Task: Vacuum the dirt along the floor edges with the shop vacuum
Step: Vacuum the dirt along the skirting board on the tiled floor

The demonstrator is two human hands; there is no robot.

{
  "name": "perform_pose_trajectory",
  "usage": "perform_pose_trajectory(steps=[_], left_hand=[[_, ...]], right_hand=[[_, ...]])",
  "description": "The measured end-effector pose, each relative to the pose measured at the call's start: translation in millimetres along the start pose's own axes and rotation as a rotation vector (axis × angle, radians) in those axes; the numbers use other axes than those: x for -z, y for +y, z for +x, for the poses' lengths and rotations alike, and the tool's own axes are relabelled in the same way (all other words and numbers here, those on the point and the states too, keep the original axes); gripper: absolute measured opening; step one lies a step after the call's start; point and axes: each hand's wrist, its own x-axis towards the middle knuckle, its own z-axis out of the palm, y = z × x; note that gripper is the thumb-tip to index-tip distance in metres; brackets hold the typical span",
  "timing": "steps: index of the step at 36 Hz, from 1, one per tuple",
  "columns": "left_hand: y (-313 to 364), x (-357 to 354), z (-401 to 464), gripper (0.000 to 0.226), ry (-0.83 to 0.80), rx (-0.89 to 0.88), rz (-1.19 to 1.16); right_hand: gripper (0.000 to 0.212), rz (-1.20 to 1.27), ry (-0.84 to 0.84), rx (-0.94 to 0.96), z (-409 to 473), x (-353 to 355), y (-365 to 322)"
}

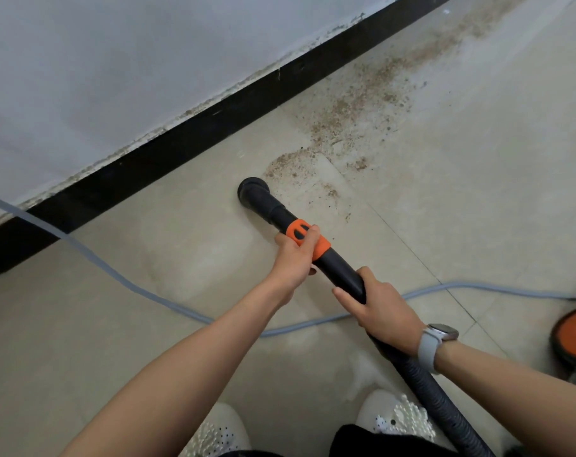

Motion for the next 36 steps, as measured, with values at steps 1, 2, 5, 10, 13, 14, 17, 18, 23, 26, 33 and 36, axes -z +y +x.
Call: perform_pose_trajectory(steps=[1,2,5,10,13,14,17,18,23,26,33,36], left_hand=[[4,-3,4,0.043,-0.032,0.006,0.014],[9,-6,8,0.046,-0.061,0.014,0.028],[20,-14,21,0.059,-0.127,0.029,0.075],[21,-18,25,0.059,-0.132,0.029,0.066],[12,-11,18,0.054,-0.072,0.013,0.052],[8,-7,14,0.051,-0.046,0.006,0.047],[-6,7,3,0.043,0.024,-0.023,0.035],[-10,10,1,0.041,0.037,-0.029,0.033],[-11,11,1,0.04,0.05,-0.033,0.04],[-1,3,4,0.041,0.009,-0.027,0.052],[28,-23,21,0.051,-0.147,0.009,0.137],[32,-28,29,0.06,-0.17,0.016,0.184]], right_hand=[[0.039,0.009,0.029,-0.015,1,1,1],[0.039,0.021,0.059,-0.029,2,2,2],[0.04,0.059,0.131,-0.077,5,5,3],[0.04,0.082,0.127,-0.078,5,9,4],[0.038,0.054,0.076,-0.034,1,6,0],[0.038,0.035,0.059,-0.014,-1,4,-2],[0.036,-0.038,0.011,0.04,-4,-3,-8],[0.035,-0.058,0.002,0.053,-5,-5,-9],[0.035,-0.098,0.004,0.057,-2,-6,-10],[0.036,-0.07,0.031,0.021,3,0,-5],[0.038,0.053,0.159,-0.106,10,8,4],[0.04,0.047,0.185,-0.119,11,11,4]])
